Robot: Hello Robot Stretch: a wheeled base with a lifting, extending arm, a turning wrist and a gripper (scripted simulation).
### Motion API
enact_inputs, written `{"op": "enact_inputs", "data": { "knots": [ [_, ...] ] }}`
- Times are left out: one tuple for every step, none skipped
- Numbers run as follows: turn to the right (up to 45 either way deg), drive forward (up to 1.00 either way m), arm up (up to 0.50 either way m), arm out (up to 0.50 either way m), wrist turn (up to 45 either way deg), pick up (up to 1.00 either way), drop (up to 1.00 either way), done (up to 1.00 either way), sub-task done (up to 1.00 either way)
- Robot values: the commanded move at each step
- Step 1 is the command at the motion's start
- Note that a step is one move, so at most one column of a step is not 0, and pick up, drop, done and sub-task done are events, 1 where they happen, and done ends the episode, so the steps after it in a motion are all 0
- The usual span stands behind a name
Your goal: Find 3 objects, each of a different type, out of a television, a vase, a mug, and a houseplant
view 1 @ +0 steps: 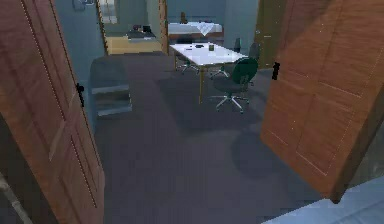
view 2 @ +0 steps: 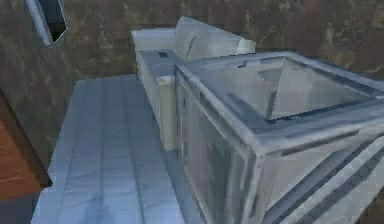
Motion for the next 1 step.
{"op": "enact_inputs", "data": {
  "knots": [
    [0.0, 0.5, 0.0, 0.0, 0.0, 0.0, 0.0, 0.0, 0.0]
  ]
}}
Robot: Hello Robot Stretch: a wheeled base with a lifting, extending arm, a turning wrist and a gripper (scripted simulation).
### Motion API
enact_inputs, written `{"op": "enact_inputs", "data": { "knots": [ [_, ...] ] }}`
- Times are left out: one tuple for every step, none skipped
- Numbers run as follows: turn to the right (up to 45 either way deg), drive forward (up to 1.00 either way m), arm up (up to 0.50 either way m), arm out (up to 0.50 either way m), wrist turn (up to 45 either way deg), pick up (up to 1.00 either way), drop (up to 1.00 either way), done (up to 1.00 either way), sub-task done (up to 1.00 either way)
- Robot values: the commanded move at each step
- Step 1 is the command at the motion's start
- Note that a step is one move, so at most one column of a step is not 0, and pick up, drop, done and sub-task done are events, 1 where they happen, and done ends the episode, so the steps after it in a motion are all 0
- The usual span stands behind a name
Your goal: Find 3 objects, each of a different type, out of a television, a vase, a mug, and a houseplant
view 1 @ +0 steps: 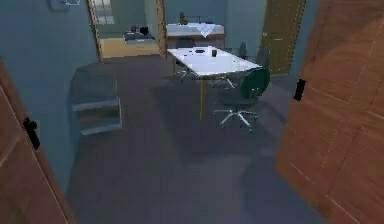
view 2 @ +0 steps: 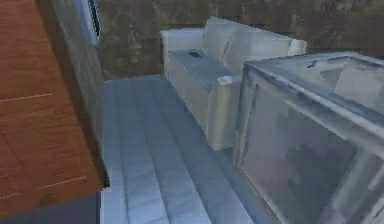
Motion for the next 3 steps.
{"op": "enact_inputs", "data": {
  "knots": [
    [-21.0, 0.0, 0.0, 0.0, 0.0, 0.0, 0.0, 0.0, 0.0],
    [0.0, 0.05, 0.0, 0.0, 0.0, 0.0, 0.0, 0.0, 0.0],
    [6.0, 0.0, 0.0, 0.0, 0.0, 0.0, 0.0, 0.0, 0.0]
  ]
}}
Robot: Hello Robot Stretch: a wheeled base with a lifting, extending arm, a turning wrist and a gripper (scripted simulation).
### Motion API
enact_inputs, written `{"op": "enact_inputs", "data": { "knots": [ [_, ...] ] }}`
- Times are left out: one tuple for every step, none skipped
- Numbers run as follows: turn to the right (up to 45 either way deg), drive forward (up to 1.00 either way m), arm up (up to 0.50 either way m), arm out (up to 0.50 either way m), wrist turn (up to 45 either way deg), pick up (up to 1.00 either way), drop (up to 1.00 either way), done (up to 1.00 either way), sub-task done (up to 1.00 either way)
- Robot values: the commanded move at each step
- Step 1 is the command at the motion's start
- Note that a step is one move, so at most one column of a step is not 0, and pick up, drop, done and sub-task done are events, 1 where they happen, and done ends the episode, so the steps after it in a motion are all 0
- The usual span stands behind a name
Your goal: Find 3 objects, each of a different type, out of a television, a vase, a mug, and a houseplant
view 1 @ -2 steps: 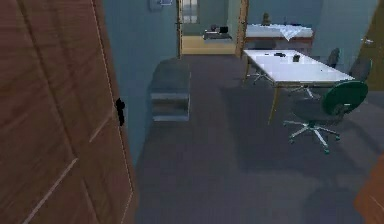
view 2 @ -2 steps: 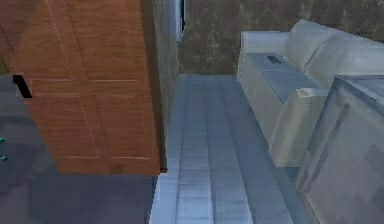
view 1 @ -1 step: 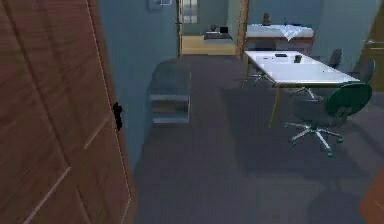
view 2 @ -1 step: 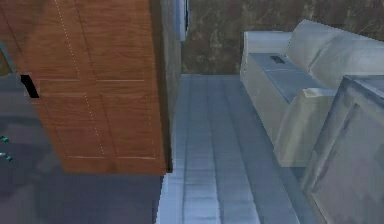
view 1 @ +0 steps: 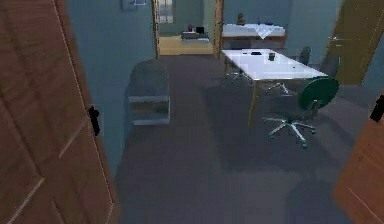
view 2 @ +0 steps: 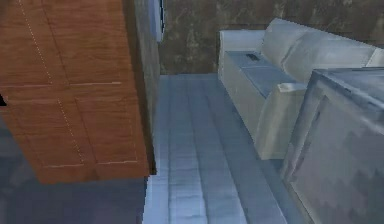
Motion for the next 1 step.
{"op": "enact_inputs", "data": {
  "knots": [
    [0.0, 1.0, 0.0, 0.0, 0.0, 0.0, 0.0, 0.0, 0.0]
  ]
}}
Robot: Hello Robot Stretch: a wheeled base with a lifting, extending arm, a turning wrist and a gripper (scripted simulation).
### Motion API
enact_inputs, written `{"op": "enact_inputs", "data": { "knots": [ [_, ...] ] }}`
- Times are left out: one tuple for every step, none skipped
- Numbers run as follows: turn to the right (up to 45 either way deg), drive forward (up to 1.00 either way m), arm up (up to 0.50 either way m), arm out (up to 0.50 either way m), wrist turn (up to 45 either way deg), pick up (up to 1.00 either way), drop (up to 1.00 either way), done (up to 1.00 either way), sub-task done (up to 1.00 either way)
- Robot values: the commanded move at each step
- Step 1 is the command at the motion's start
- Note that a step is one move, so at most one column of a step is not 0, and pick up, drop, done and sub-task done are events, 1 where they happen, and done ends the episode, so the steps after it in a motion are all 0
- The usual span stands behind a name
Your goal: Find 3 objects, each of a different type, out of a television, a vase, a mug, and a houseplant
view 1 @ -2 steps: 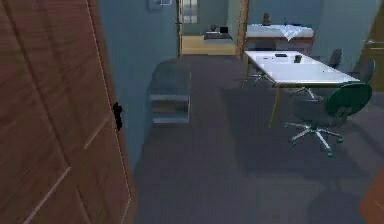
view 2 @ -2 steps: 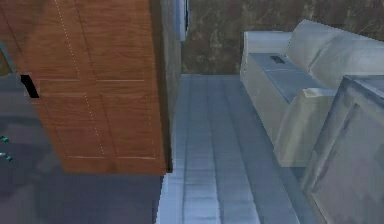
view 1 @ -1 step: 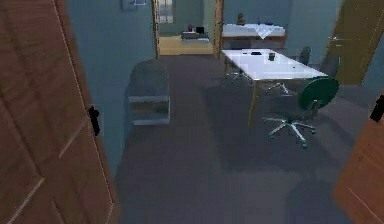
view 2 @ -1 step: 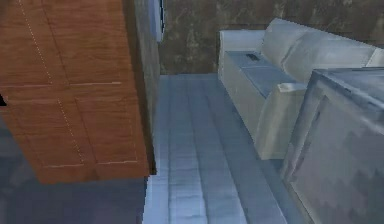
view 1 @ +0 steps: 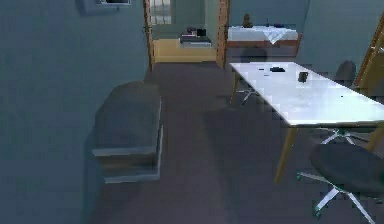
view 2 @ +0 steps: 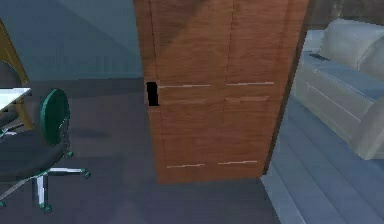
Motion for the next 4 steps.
{"op": "enact_inputs", "data": {
  "knots": [
    [3.0, 0.0, 0.0, 0.0, 0.0, 0.0, 0.0, 0.0, 0.0],
    [0.0, 1.0, 0.0, 0.0, 0.0, 0.0, 0.0, 0.0, 0.0],
    [6.0, 0.0, 0.0, 0.0, 0.0, 0.0, 0.0, 0.0, 0.0],
    [0.0, 0.25, 0.0, 0.0, 0.0, 0.0, 0.0, 0.0, 0.0]
  ]
}}
